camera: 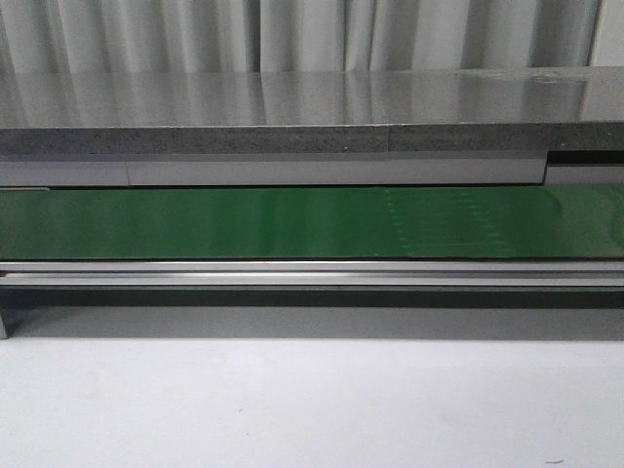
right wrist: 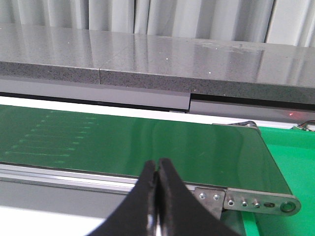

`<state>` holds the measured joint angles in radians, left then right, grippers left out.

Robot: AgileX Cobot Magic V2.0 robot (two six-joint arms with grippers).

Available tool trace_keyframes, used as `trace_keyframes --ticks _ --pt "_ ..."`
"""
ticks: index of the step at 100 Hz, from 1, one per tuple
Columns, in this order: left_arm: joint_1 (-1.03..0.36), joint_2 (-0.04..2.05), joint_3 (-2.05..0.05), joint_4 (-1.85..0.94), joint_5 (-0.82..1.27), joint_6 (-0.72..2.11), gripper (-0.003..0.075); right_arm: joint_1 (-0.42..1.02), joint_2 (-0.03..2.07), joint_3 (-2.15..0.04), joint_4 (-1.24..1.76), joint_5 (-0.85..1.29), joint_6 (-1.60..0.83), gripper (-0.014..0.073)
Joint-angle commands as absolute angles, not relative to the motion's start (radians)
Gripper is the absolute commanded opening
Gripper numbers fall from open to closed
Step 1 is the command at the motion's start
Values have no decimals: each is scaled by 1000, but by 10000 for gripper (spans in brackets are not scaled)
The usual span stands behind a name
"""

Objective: Move button from left to right
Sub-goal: 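Lower the open left gripper over the yellow-capped push button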

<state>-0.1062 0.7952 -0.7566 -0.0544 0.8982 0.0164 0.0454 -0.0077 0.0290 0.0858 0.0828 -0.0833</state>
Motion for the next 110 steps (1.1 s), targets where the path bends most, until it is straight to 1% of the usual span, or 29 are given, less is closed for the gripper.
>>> trace_keyframes --ticks 1,6,11,15,16,18,19,20,23,28,30,35,56,65,75,87,98,110 --pt "-115 796 -792 -64 860 35 56 48 -26 29 77 -5 -85 -67" --pt "-115 796 -792 -64 855 55 118 48 -26 29 77 -5 -85 -67" --pt "-115 794 -792 -64 851 66 207 48 -26 29 77 -5 -85 -67" --pt "-115 794 -792 -62 852 66 302 48 -26 29 77 -5 -85 -67" --pt "-115 794 -792 -60 851 66 337 48 -26 29 77 -5 -85 -67" --pt "-115 794 -792 -60 851 66 372 48 -26 29 77 -5 -85 -67" --pt "-115 794 -792 -58 851 66 409 48 -26 29 77 -5 -85 -67" --pt "-115 794 -792 -58 851 66 426 48 -26 29 77 -5 -85 -67" --pt "-115 794 -792 -58 851 66 512 48 -26 29 77 -5 -85 -67" --pt "-115 794 -792 -57 847 66 607 48 -26 29 77 -5 -85 -67" --pt "-115 794 -792 -57 843 66 636 48 -26 29 77 -5 -85 -67" --pt "-115 794 -792 -57 827 66 674 48 -26 29 77 -5 -85 -67" --pt "-110 799 -792 -32 818 59 676 48 -26 29 77 -5 -85 -67" --pt "-83 817 -811 10 827 54 676 48 -26 29 77 -5 -85 -67" --pt "-13 862 -861 31 860 52 673 48 -26 29 77 -5 -85 -67" --pt "109 931 -925 36 869 54 660 48 -26 29 77 -5 -85 -67" --pt "190 1004 -972 36 829 54 643 48 -26 29 77 -5 -85 -67" --pt "257 1124 -1026 40 791 65 641 48 -26 29 77 -5 -85 -67"
